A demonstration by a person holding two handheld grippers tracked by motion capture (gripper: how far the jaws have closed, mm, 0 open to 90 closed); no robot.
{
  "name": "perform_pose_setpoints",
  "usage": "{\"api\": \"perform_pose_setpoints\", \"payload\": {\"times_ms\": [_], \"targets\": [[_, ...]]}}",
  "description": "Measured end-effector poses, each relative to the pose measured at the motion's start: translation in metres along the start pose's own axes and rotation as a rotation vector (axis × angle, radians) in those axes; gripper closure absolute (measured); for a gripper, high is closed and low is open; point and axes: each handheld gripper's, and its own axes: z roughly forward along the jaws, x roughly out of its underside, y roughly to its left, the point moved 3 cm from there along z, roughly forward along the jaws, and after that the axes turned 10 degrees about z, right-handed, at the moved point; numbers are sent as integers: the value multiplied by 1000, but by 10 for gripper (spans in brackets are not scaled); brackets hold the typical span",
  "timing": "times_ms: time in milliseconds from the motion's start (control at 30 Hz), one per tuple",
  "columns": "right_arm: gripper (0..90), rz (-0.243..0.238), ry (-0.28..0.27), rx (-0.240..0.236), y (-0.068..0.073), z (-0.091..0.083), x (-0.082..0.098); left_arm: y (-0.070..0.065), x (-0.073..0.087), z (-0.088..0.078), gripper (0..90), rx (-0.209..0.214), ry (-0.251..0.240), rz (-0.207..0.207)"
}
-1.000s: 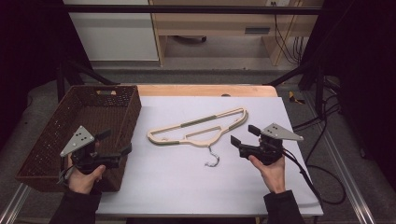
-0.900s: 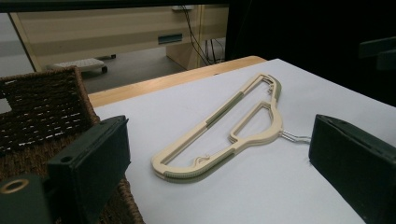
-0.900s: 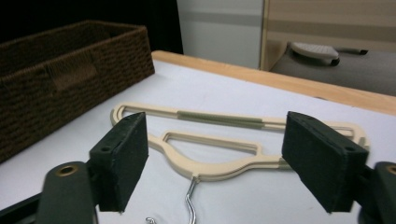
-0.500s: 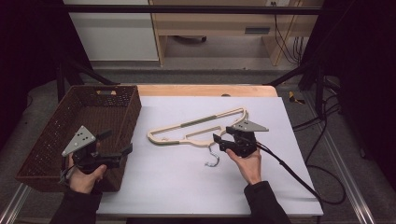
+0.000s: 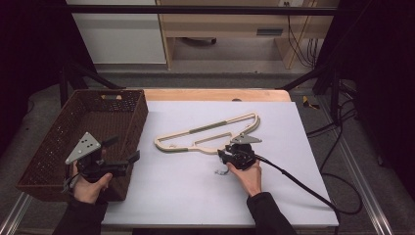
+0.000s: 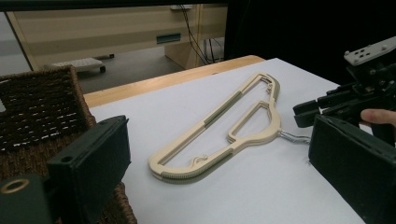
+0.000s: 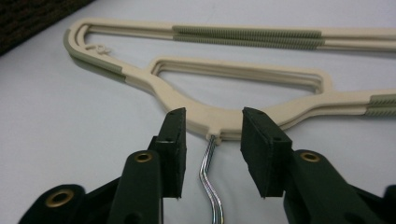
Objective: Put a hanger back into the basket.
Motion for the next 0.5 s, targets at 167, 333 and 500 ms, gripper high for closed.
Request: {"api": "perform_pose_setpoints", "payload": {"times_ms": [167,333,500], "targets": [[694,-4,34,15,-3,11,7,-1,0,1,53,3,1,-1],[768,7,57,13,-3,17,11,-3,1,4,54,9,8,3],[833,31,74,1,-3,19,12,-4,1,5,55,10,12,4]]}}
